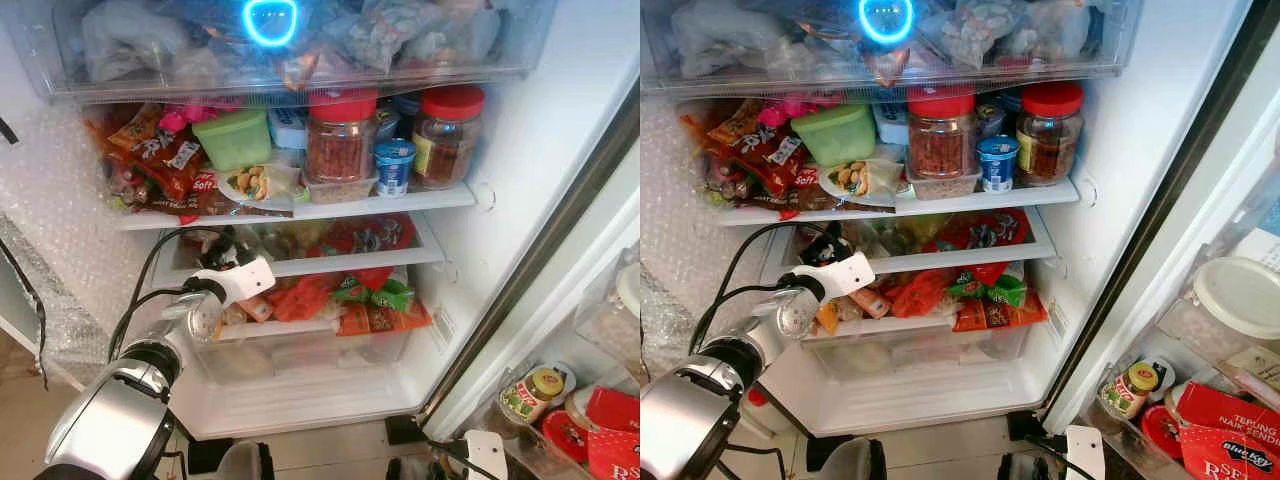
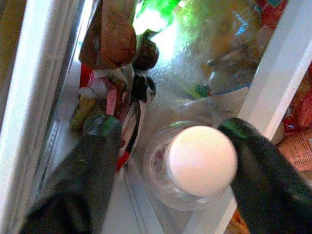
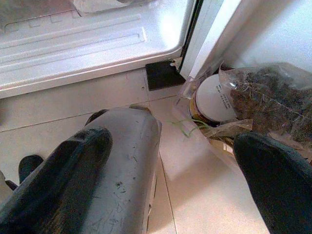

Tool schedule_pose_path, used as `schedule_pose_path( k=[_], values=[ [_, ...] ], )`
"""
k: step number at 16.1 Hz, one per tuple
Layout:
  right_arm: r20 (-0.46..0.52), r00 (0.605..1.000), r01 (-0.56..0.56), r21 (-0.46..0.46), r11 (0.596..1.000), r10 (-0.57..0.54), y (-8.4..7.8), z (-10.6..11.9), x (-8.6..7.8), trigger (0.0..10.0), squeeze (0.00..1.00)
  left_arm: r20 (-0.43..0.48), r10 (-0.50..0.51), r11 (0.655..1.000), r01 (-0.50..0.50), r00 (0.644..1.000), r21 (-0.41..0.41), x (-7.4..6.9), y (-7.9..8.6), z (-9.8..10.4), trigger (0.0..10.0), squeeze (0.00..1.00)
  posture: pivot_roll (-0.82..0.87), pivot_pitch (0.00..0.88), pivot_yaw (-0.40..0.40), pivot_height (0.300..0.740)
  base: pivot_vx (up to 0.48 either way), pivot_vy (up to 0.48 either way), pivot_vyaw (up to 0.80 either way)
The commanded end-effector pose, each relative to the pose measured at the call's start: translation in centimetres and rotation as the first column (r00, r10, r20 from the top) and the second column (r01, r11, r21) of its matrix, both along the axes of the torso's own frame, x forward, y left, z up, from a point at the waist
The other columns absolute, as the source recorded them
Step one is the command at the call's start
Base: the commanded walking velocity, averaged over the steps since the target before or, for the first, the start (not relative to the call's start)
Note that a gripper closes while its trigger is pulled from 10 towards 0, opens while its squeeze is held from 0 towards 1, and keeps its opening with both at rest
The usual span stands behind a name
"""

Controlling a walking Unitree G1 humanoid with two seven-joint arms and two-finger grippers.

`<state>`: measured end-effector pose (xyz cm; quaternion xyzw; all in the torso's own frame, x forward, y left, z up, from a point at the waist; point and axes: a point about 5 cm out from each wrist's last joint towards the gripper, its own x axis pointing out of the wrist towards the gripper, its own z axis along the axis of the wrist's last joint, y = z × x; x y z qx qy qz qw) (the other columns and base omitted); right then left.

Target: Restocking fridge

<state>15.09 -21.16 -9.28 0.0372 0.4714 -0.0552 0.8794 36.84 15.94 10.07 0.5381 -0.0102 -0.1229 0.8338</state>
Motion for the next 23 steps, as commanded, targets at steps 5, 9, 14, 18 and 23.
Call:
schedule_pose_path(
  k=[5, 9, 14, 18, 23],
  values=[
    [-0.141, 0.990, -0.006, 0.012, 1.000, 0.008, 0.3, -1.4, -3.5, 10.0, 0.00, -0.082, 0.081, 0.933, -0.105, 0.993, -0.344, 0.5, 0.5, 0.9, 10.0, 1.00, -0.08, 0.036, 0.004, 0.625, 0.000, 0.000, 0.00],
    [-0.142, 0.990, -0.008, 0.012, 1.000, 0.010, 0.3, -1.4, -3.6, 10.0, 0.00, -0.092, 0.072, 0.907, -0.103, 0.993, -0.409, 0.5, 0.1, 1.0, 10.0, 1.00, -0.07, 0.032, 0.005, 0.625, 0.000, 0.000, 0.00],
    [-0.143, 0.990, -0.013, 0.012, 1.000, 0.015, 0.4, -1.4, -3.5, 10.0, 0.00, -0.115, 0.097, 0.842, -0.143, 0.989, -0.520, 0.5, -0.2, 0.8, 10.0, 1.00, -0.07, 0.027, 0.006, 0.625, 0.000, 0.000, 0.00],
    [-0.142, 0.990, -0.012, 0.013, 1.000, 0.014, 0.5, -1.4, -3.5, 10.0, 0.00, -0.160, 0.025, 0.761, -0.123, 0.987, -0.637, 0.3, -1.2, 0.6, 10.0, 0.00, -0.07, 0.024, 0.009, 0.625, 0.000, 0.000, 0.00],
    [-0.138, 0.990, -0.009, 0.017, 1.000, 0.011, 0.6, -1.4, -3.4, 10.0, 0.00, -0.287, -0.379, 0.702, 0.070, 0.880, -0.709, -2.5, -4.2, -2.1, 10.0, 0.00, -0.06, 0.021, 0.015, 0.625, 0.000, 0.000, 0.00]
  ],
)
